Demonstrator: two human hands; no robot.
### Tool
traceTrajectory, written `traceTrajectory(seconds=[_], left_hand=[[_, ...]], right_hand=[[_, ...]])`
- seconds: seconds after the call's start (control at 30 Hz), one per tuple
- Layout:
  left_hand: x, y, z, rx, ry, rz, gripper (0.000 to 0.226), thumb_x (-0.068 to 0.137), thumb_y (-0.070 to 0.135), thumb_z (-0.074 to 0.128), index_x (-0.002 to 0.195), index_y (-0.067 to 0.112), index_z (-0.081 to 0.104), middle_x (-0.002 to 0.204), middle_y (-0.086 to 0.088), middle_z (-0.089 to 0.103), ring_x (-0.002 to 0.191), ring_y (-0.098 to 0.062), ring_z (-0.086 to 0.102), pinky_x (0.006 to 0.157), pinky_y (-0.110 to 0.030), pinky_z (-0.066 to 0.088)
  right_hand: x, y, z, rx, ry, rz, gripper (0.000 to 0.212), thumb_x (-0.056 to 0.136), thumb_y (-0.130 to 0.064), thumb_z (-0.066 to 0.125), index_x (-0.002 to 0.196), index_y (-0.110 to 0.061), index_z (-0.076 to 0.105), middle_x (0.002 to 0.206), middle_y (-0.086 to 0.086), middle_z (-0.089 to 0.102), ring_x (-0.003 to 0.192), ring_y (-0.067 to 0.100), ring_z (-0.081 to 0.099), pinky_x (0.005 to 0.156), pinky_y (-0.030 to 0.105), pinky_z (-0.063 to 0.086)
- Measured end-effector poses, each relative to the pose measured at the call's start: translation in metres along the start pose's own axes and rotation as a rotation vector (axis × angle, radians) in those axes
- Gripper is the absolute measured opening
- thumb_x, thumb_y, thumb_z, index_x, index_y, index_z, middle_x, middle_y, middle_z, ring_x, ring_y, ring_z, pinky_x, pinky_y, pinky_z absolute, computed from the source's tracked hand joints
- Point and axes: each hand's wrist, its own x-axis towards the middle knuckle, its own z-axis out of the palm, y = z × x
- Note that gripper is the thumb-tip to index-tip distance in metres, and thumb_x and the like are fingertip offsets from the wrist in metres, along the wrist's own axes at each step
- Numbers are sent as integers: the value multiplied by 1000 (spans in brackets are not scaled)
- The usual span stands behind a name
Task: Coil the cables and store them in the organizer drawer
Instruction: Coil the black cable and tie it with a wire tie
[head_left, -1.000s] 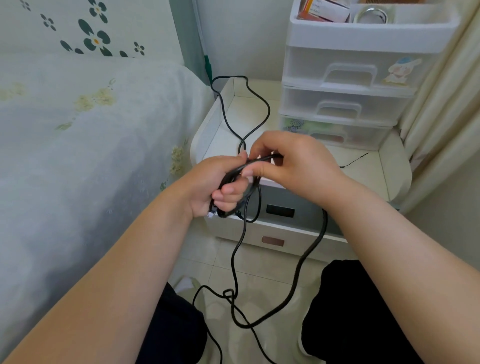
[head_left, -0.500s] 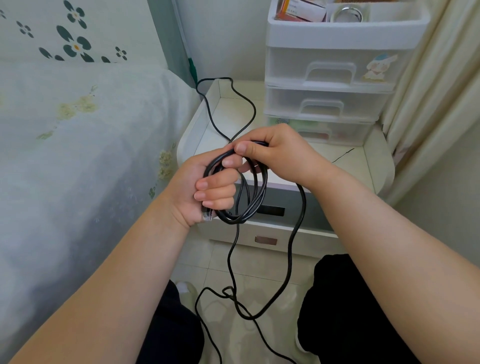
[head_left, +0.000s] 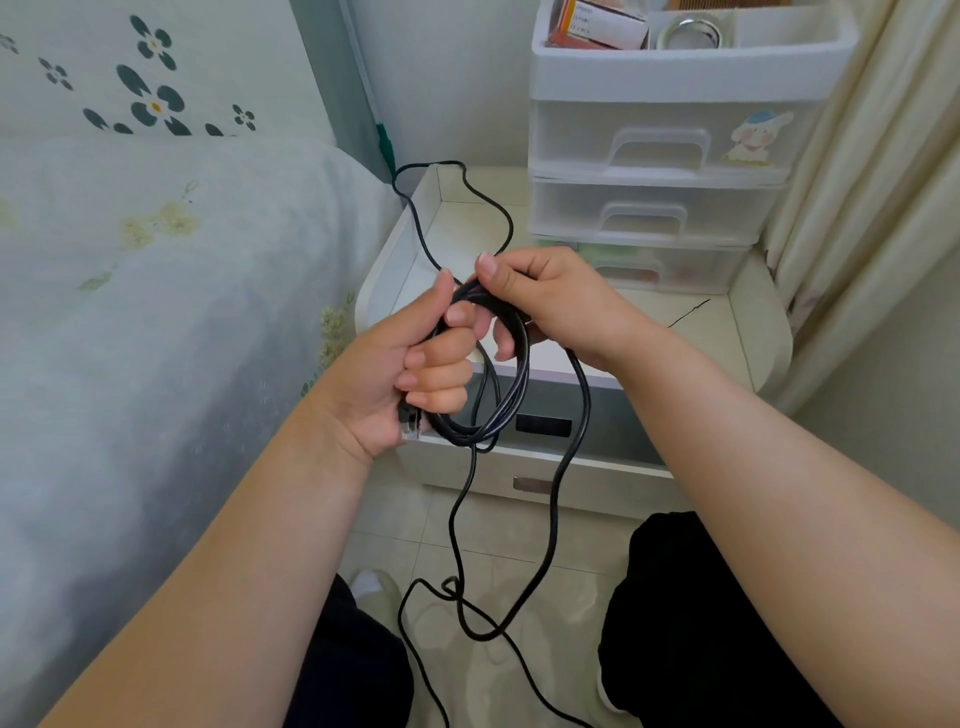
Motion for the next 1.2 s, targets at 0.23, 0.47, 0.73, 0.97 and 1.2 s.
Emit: traceTrajectory(seconds=[0.23,0.47,0.73,0.97,1.2], left_hand=[[1,-2,7,74,149,11,47,93,52,34,61,20,46,35,12,28,25,2,24,30,-12,16],[-3,6,0,-130,187,125,49,99,51,28,64,20,41,32,10,30,21,-2,27,25,-13,19],[-3,17,-14,-439,543,446,41,100,29,33,59,20,37,37,9,28,25,-5,22,28,-15,20],[-17,34,-38,-635,807,644,35,92,15,27,58,21,34,40,9,33,29,-5,25,32,-15,23],[-9,27,-35,-217,921,585,41,100,32,31,61,21,35,43,7,34,34,-10,23,36,-19,23]], right_hand=[[2,5,0,-15,62,-32,31,96,-30,51,76,-9,61,63,6,69,52,19,63,54,29,53],[5,26,2,-215,174,59,31,100,-33,40,91,-12,60,72,3,65,58,20,60,56,33,52],[-13,55,61,-397,158,335,15,99,-25,38,112,-21,34,81,7,56,73,31,63,72,51,57],[-35,58,97,-712,151,183,17,101,-25,36,111,-14,44,89,4,63,78,24,59,69,40,51],[-41,33,98,-962,-39,100,19,95,-15,41,113,-14,47,86,8,65,76,29,60,66,40,52]])
